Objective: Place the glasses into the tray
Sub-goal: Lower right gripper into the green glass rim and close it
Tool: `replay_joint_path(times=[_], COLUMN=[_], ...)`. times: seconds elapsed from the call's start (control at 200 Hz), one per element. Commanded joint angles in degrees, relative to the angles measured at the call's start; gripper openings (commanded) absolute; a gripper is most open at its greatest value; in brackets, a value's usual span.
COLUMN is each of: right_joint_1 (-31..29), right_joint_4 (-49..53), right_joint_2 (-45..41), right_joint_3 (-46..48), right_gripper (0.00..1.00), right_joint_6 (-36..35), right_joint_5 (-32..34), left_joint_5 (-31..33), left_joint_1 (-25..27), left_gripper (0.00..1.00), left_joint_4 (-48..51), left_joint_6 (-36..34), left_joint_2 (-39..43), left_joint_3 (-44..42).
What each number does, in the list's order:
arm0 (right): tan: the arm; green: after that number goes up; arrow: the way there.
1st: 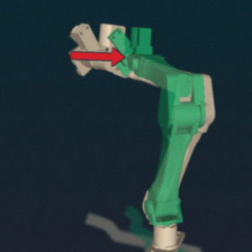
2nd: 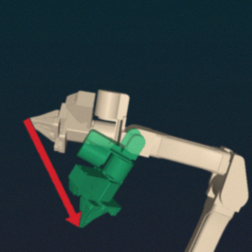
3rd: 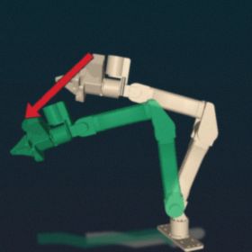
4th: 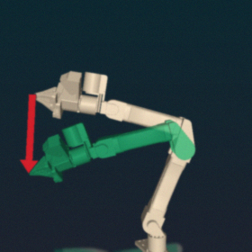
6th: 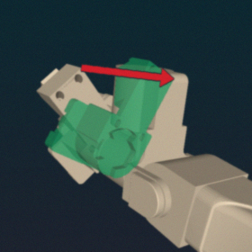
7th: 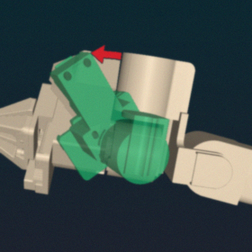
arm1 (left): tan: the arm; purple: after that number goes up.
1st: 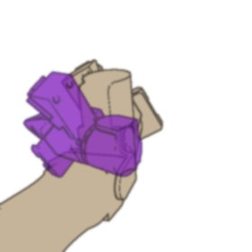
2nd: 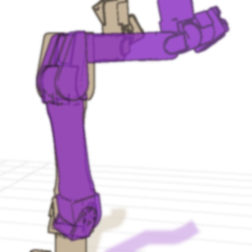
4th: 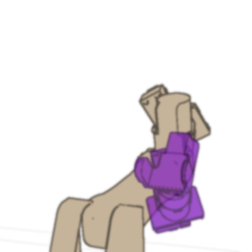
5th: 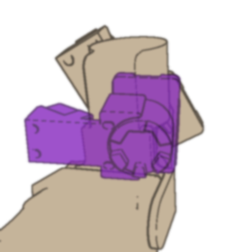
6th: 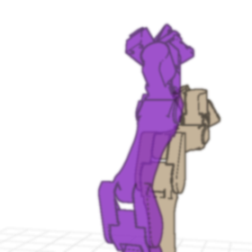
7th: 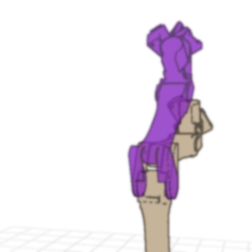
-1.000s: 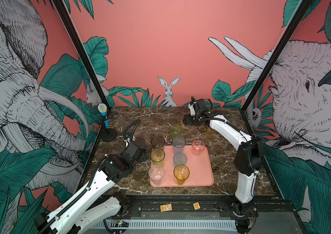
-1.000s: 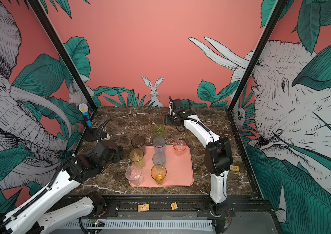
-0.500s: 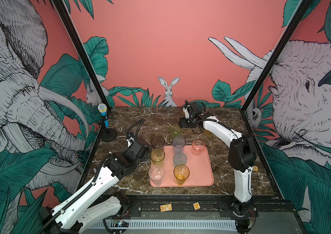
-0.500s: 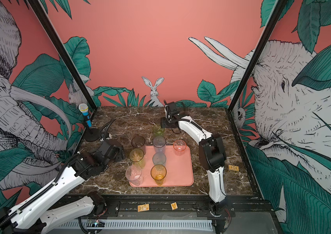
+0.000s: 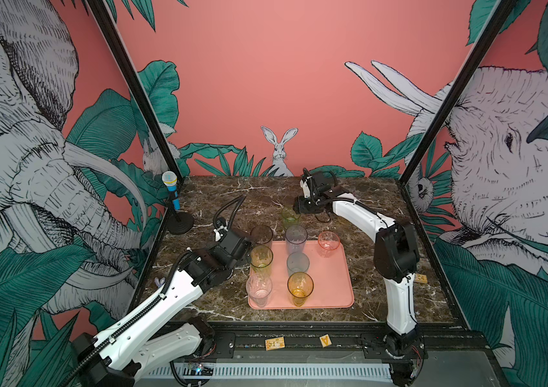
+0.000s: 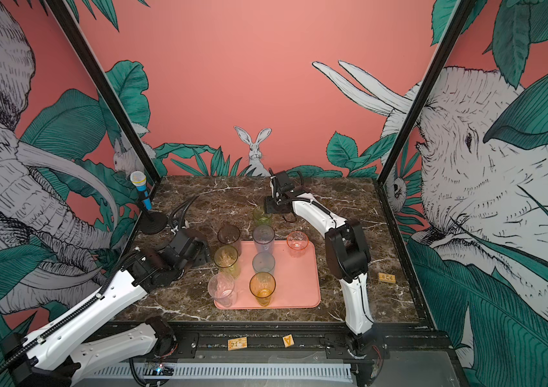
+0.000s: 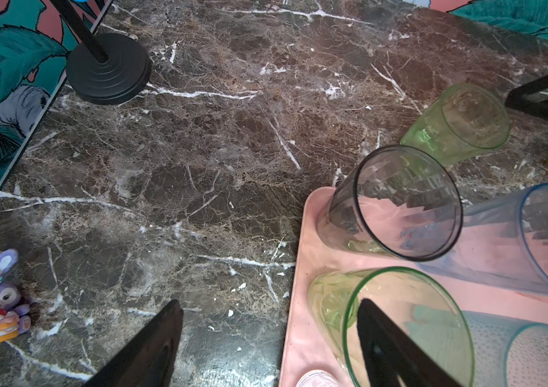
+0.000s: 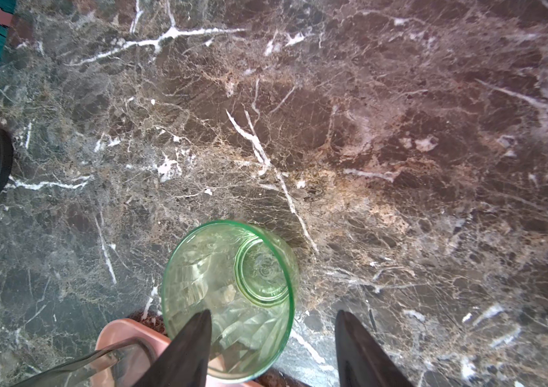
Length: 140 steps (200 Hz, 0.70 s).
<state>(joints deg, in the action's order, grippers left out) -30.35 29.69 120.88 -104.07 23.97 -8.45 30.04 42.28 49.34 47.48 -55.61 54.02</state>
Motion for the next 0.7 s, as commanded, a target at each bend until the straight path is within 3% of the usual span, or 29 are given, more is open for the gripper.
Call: replay_joint_path(times=[0.0,0.255,0.695], right_joint_1=[-0.2,-0.2,-0.2], right_joint_4=[-1.4,-1.1,-1.0], right_joint_2=[2.2,5.9,9.1], right_joint_3=[-2.4,-4.9,-7.3], right_gripper=[0.6,0.53,0.28], right_joint_6=[0.2,0.3,0.4], right_joint_5=[-0.1,-0.1,-0.4], left_joint_5=[0.9,0.7,0.2], left_joint_1=[-0.2,-0.3,-0.2], left_gripper=[0.83,0.83,0.83], left_joint_4=[-0.3,-0.1,-0.2], left_joint_6=[1.5,1.7,2.0], left_joint_2=[0.3,0.6,0.7], left_joint_3=[1.4,1.1,0.9])
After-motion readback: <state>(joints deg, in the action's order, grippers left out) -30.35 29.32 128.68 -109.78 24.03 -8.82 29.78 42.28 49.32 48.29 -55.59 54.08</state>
